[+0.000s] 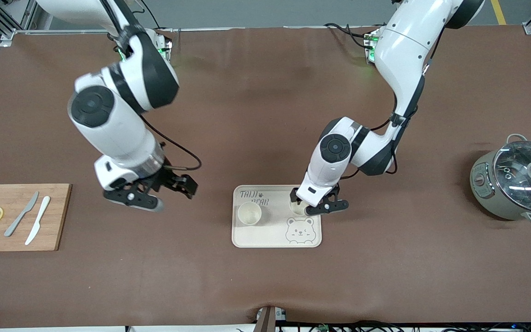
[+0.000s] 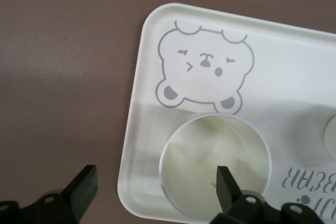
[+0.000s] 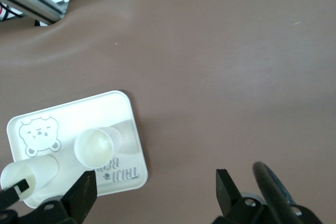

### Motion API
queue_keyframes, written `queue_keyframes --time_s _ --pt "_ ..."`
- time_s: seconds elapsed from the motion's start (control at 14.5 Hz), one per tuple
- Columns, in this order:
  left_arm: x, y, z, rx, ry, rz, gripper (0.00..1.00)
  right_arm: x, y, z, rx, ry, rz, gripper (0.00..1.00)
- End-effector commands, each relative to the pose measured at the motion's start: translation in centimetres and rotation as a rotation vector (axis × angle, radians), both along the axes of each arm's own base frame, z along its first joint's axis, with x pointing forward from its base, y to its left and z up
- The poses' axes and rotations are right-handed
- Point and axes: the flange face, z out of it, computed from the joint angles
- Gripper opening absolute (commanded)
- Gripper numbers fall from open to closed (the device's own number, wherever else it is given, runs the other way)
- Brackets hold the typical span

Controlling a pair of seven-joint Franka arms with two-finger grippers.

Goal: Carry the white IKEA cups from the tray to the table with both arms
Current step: 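Lower the left gripper around the cup while the right gripper reaches the other cup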

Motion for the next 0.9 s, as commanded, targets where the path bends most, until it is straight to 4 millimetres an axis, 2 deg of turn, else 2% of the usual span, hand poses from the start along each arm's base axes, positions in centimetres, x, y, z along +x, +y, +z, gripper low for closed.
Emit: queue_keyframes --time_s 0.0,0.14,0.28,0.41,0.62,0.69,0.76,0.83 --pt "-0.7 0.5 0.3 0.023 -0.017 0.007 1.00 0.7 4.0 -4.6 0.036 0.002 -0.016 1.00" --pt "-0.7 0.7 0.2 0.028 -0.019 0.004 1.00 0.8 6.2 -8.3 0.030 0.015 0.007 1.00" --pt "-0.9 0.8 -0.1 0.034 -0.014 -0.001 1.00 0.4 8.2 -10.6 0.023 0.029 0.032 1.00" --pt "-0.9 0.4 0.0 0.032 -0.016 -0.001 1.00 -0.1 9.4 -11.9 0.019 0.035 0.047 1.00" --pt "-0.9 0.4 -0.3 0.037 -0.015 -0.001 1.00 0.0 9.8 -13.1 0.028 0.020 0.050 1.00" --pt "-0.9 0.2 -0.1 0.034 -0.019 0.008 0.58 0.1 10.0 -13.7 0.031 0.015 0.051 1.00" --pt "-0.8 0.4 0.2 0.036 -0.022 0.033 0.01 0.0 10.1 -14.5 0.026 0.019 0.054 1.00" --pt "-0.8 0.2 0.1 0.034 -0.025 0.036 0.00 0.0 10.2 -14.8 0.026 0.019 0.056 1.00"
